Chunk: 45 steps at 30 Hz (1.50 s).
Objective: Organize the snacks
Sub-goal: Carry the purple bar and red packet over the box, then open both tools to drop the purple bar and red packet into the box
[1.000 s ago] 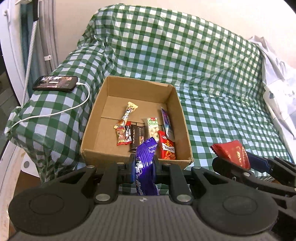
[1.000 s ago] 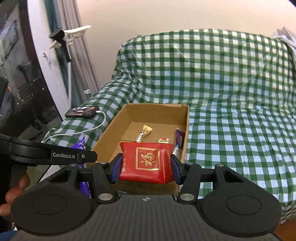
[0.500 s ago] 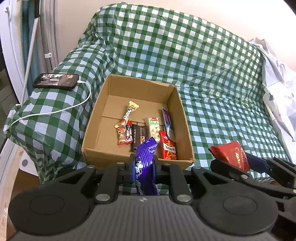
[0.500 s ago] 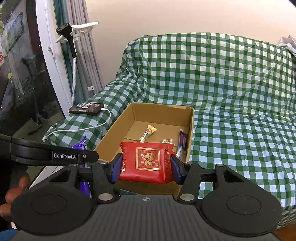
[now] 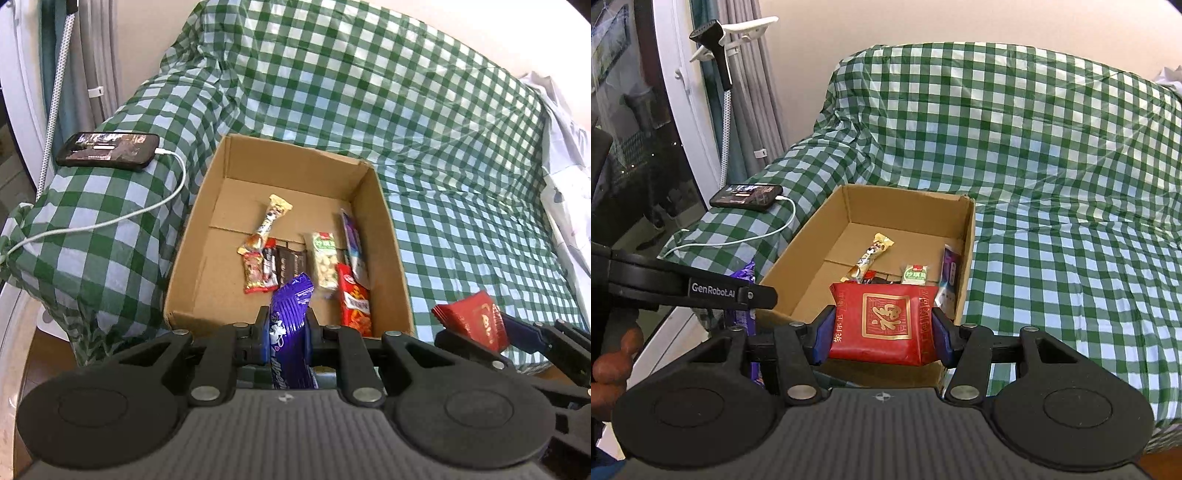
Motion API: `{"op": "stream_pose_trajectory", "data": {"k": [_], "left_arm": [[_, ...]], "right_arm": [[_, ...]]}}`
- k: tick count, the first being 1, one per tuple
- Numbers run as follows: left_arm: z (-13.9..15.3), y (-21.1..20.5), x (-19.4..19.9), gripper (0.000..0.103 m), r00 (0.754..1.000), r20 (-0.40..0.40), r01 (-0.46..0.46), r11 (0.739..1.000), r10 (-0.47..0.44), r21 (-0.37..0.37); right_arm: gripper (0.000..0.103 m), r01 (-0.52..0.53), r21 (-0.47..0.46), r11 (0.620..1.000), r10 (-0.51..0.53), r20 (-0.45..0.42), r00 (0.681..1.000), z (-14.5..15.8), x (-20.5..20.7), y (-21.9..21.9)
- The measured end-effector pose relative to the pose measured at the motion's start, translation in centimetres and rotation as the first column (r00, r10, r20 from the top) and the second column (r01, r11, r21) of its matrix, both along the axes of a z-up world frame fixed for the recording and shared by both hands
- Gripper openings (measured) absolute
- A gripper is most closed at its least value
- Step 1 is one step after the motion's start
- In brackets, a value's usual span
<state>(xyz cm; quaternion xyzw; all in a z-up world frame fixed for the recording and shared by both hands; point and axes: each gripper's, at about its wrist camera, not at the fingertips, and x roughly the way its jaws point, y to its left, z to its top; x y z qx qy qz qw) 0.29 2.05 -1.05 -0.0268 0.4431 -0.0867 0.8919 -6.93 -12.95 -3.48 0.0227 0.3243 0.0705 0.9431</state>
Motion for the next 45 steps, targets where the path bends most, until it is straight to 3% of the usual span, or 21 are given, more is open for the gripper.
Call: {"op": "stream_pose_trajectory", "data": {"k": [12, 23, 33, 34, 36, 37, 38, 40, 45], "left_arm": [[-1.6, 0.8, 8.5, 0.018, 0.999, -0.035, -0.016, 0.999, 0.018, 0.035], [-5.7, -0.5, 15.6, 0.018, 0.994, -0.108, 0.031, 0.997, -0.024, 0.065], [-8.6, -1.5, 19.9, 0.019, 0.990, -0.140, 0.052, 0.993, -0.036, 0.109], [-8.8, -1.6, 20.3, 0.022, 0.989, -0.143, 0.065, 0.991, -0.049, 0.115], [-8.8, -1.7, 20.9, 0.058, 0.987, -0.149, 0.076, 0.989, -0.057, 0.123], [-8.6, -1.5, 21.2, 0.098, 0.988, -0.147, 0.060, 0.989, -0.041, 0.132], [-8.1, -1.1, 21.0, 0.102, 0.993, -0.117, 0.028, 0.990, -0.012, 0.141], [-7.0, -0.4, 20.0, 0.103, 0.999, -0.034, -0.011, 0.990, 0.016, 0.141], [-7.2, -0.2, 17.2, 0.103, 0.994, -0.104, -0.009, 0.985, 0.028, 0.171]], "right_arm": [[0.056, -0.012, 0.020, 1.000, 0.013, -0.067, 0.998, -2.3, 7.9, 0.2], [0.056, 0.011, 0.021, 1.000, -0.008, -0.134, 0.991, -5.8, 15.6, -0.3], [0.056, 0.032, 0.024, 0.999, -0.027, -0.163, 0.986, -8.1, 20.0, -1.1], [0.057, 0.032, 0.027, 0.999, -0.027, -0.163, 0.986, -8.2, 20.3, -1.2], [0.068, 0.029, 0.040, 0.999, -0.022, -0.161, 0.987, -8.4, 21.1, -1.4], [0.073, 0.039, 0.042, 0.998, -0.032, -0.159, 0.987, -8.4, 21.4, -1.5], [0.085, 0.054, 0.036, 0.998, -0.048, -0.158, 0.986, -8.4, 21.7, -1.6], [0.091, 0.080, 0.021, 0.997, -0.076, -0.150, 0.986, -8.3, 21.4, -1.8], [0.092, 0.104, 0.031, 0.994, -0.095, -0.211, 0.973, -8.7, 18.0, -1.7]]}}
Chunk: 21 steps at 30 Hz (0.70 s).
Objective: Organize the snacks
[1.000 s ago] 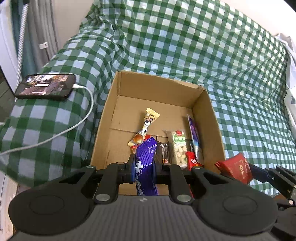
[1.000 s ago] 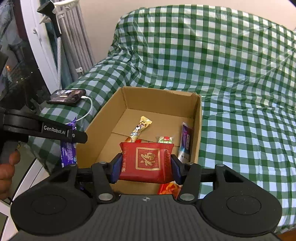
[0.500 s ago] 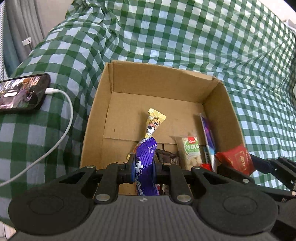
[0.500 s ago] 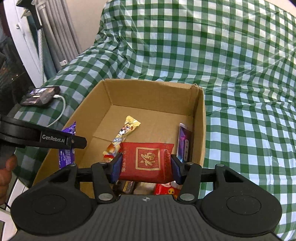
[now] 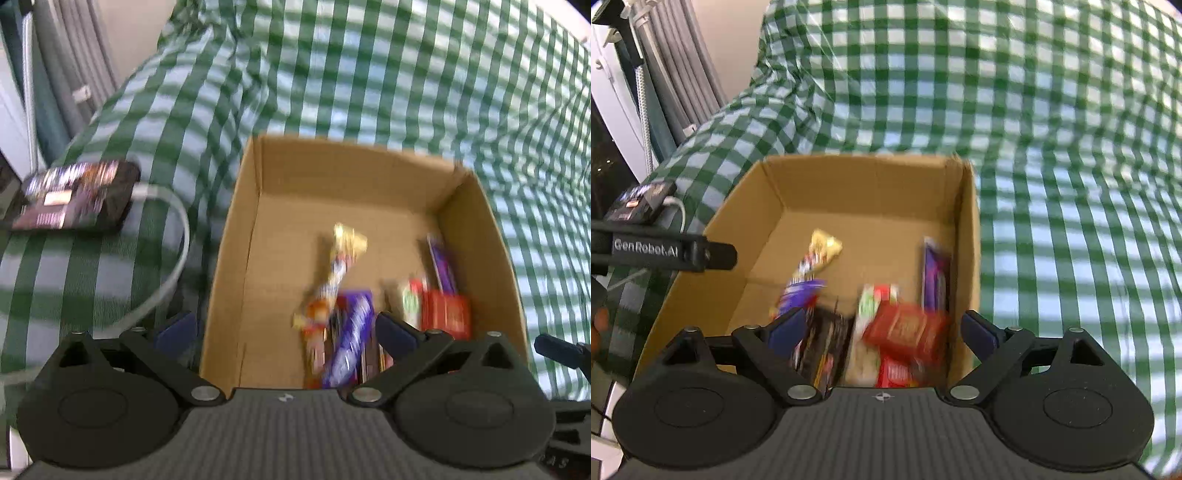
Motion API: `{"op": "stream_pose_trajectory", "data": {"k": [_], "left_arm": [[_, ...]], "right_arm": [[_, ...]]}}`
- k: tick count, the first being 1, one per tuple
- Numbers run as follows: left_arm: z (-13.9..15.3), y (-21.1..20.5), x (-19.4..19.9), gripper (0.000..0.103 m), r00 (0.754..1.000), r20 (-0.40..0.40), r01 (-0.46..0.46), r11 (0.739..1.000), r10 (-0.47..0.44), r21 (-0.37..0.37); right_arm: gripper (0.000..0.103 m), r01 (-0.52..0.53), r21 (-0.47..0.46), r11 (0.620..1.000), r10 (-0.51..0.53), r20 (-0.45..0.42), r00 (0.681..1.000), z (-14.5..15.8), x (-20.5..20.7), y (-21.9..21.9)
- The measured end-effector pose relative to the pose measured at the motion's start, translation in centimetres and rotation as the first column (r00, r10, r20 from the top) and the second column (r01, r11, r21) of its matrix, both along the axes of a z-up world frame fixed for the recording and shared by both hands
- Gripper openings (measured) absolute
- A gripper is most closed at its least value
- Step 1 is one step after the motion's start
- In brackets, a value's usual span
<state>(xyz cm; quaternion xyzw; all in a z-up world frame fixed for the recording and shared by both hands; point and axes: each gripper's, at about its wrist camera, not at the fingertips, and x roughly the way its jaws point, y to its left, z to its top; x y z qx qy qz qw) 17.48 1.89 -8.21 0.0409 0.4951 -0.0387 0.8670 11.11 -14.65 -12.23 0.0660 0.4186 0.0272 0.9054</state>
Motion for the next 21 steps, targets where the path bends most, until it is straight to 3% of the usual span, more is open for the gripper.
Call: {"op": "stream_pose_trajectory", "data": {"k": [7, 21], "left_arm": [[1.0, 0.4, -5.6, 0.103, 0.999, -0.031, -0.026, 1.000, 0.025, -0.006], [6.3, -0.3, -15.9, 0.103, 0.993, 0.116, -0.024, 0.998, 0.017, 0.062]], "right_arm": [[0.094, 0.020, -0.018, 1.000, -0.020, 0.012, 1.000, 1.1, -6.5, 1.0], [0.098, -0.011, -0.076, 0.997, 0.022, 0.149, 0.989, 6.1, -15.5, 2.3]]}}
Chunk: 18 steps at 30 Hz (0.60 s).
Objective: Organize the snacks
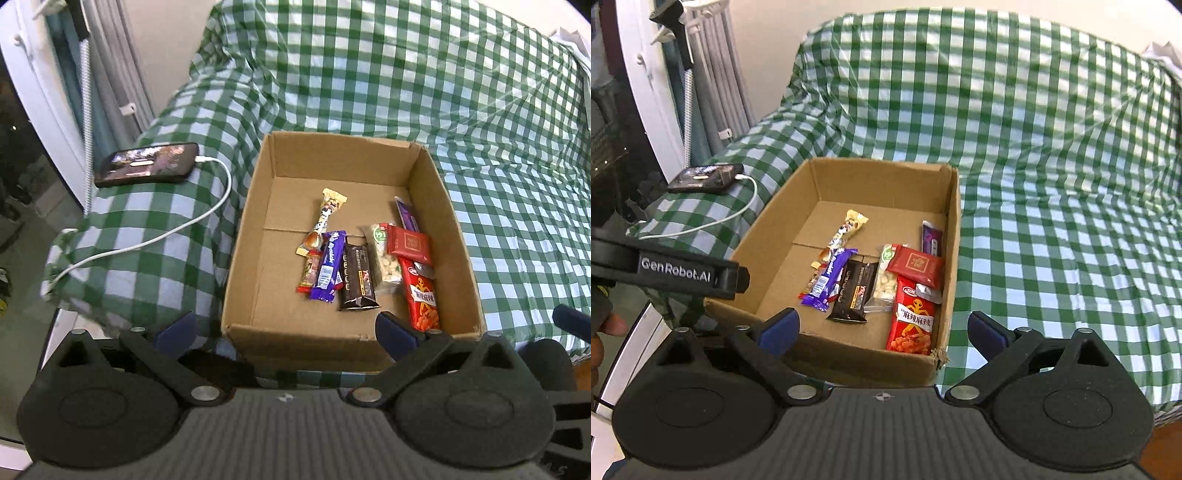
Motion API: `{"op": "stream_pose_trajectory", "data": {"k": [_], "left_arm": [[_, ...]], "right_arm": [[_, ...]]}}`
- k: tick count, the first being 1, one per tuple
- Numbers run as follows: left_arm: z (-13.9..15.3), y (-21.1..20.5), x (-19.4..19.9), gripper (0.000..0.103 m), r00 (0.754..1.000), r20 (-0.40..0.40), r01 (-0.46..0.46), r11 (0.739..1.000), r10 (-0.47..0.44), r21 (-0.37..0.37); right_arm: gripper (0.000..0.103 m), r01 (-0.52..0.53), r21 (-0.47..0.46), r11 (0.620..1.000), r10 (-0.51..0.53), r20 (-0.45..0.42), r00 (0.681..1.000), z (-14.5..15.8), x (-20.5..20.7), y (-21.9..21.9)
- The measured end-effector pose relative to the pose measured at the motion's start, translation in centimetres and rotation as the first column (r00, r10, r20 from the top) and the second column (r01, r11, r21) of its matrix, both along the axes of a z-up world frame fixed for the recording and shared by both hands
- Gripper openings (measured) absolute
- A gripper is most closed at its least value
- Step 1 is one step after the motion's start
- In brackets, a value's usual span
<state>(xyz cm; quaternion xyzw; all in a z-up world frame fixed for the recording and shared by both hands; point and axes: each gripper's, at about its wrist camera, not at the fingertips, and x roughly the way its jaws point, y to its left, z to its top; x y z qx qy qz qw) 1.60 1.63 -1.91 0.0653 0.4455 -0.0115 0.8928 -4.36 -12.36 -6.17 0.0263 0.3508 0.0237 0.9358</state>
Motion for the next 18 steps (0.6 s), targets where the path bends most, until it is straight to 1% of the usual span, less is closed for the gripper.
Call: {"op": "stream_pose_trajectory", "data": {"k": [3, 5, 7, 9, 11, 14, 18], "left_arm": [[0.3, -0.2, -1.5, 0.103, 1.000, 0.009, -0.010, 1.000, 0.010, 0.016], [0.2, -0.5, -2.4, 0.103, 0.999, 0.023, -0.029, 0.998, 0.028, 0.064], [0.2, -0.7, -3.4, 0.103, 0.999, 0.024, -0.024, 0.996, 0.022, 0.086], [0.1, -0.9, -4.1, 0.103, 1.000, -0.001, 0.005, 0.997, -0.005, 0.083], [0.2, -1.0, -4.8, 0.103, 1.000, -0.009, 0.008, 0.996, -0.008, 0.084], [0.3, -1.2, -5.8, 0.103, 1.000, 0.013, 0.012, 0.996, -0.014, 0.086], [0.6, -1.4, -6.9, 0.103, 0.999, 0.048, 0.015, 0.996, -0.019, 0.087]], "right_arm": [[0.098, -0.003, -0.004, 1.000, 0.003, 0.029, 1.000, 0.6, -1.6, 0.0], [0.098, -0.001, -0.003, 1.000, 0.002, 0.041, 0.999, 0.9, -2.5, -0.1], [0.099, 0.001, -0.002, 1.000, -0.001, 0.049, 0.999, 1.0, -3.3, -0.2], [0.100, 0.005, -0.005, 1.000, -0.005, 0.062, 0.998, 1.3, -4.2, -0.5], [0.100, 0.009, -0.011, 1.000, -0.009, 0.076, 0.997, 1.4, -4.9, -0.6], [0.102, 0.012, -0.027, 1.000, -0.010, 0.091, 0.996, 1.5, -5.7, -0.6], [0.102, 0.007, -0.050, 0.999, -0.001, 0.116, 0.993, 1.7, -6.5, -0.3]]}}
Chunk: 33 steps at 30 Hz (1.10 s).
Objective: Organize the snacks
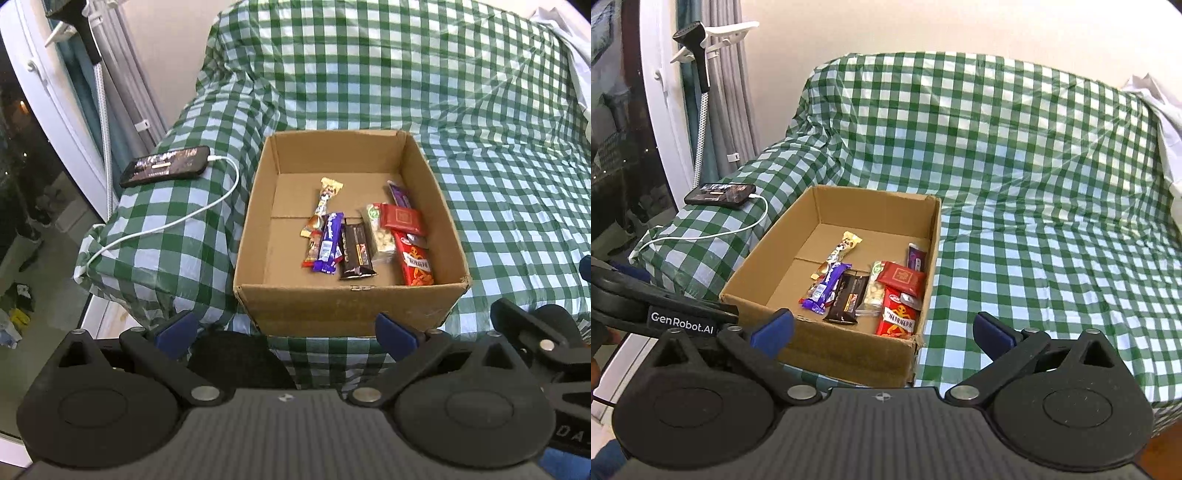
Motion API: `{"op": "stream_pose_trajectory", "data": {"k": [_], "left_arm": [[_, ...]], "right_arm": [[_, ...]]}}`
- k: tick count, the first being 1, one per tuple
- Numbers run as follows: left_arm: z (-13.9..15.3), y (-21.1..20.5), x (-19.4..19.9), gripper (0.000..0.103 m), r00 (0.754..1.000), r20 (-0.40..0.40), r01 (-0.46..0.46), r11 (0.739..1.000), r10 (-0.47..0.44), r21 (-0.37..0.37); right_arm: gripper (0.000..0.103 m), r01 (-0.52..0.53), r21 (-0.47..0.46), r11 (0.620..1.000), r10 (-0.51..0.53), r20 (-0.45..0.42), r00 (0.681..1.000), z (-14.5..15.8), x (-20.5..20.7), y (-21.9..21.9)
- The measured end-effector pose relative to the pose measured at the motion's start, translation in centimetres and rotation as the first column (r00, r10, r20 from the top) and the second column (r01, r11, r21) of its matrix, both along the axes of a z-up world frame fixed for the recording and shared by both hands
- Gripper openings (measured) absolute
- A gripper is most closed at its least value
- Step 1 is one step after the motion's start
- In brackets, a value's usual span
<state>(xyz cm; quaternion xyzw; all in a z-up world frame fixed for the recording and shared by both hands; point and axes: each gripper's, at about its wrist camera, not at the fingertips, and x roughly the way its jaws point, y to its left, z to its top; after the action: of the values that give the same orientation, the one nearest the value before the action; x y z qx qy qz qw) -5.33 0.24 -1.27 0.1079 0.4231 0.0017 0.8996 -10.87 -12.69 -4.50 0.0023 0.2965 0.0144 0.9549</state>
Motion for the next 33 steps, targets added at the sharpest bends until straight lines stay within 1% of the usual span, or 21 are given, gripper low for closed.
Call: {"op": "stream_pose_trajectory", "data": {"k": [3, 7, 11, 15, 18, 33], "left_arm": [[0.17, 0.16, -0.34, 0.103, 1.000, 0.010, -0.008, 1.000, 0.008, -0.013], [-0.10, 0.58, -0.46, 0.103, 0.999, -0.004, -0.045, 0.999, 0.045, -0.025], [-0.35, 0.76, -0.43, 0.103, 0.998, -0.002, -0.066, 0.998, 0.066, -0.009], [-0.25, 0.63, -0.67, 0.103, 0.999, 0.016, -0.041, 0.999, 0.041, -0.016], [-0.18, 0.41, -0.83, 0.103, 0.999, 0.038, -0.034, 0.999, 0.034, 0.005], [-0.27, 0.49, -0.72, 0.103, 0.999, 0.027, -0.035, 0.999, 0.035, 0.000]], "right_arm": [[0.102, -0.003, -0.008, 1.000, 0.003, 0.005, 1.000, -0.04, -0.32, 0.15], [0.102, -0.003, -0.007, 1.000, 0.003, -0.001, 1.000, -0.08, -0.49, 0.25], [0.102, -0.006, -0.013, 1.000, 0.006, -0.005, 1.000, -0.16, -0.55, 0.35], [0.102, -0.002, -0.011, 1.000, 0.002, -0.006, 1.000, -0.29, -0.54, 0.51], [0.102, -0.003, -0.011, 1.000, 0.003, -0.012, 1.000, -0.51, -0.48, 0.46], [0.102, -0.002, -0.013, 1.000, 0.002, -0.022, 1.000, -0.83, -0.35, 0.26]]}}
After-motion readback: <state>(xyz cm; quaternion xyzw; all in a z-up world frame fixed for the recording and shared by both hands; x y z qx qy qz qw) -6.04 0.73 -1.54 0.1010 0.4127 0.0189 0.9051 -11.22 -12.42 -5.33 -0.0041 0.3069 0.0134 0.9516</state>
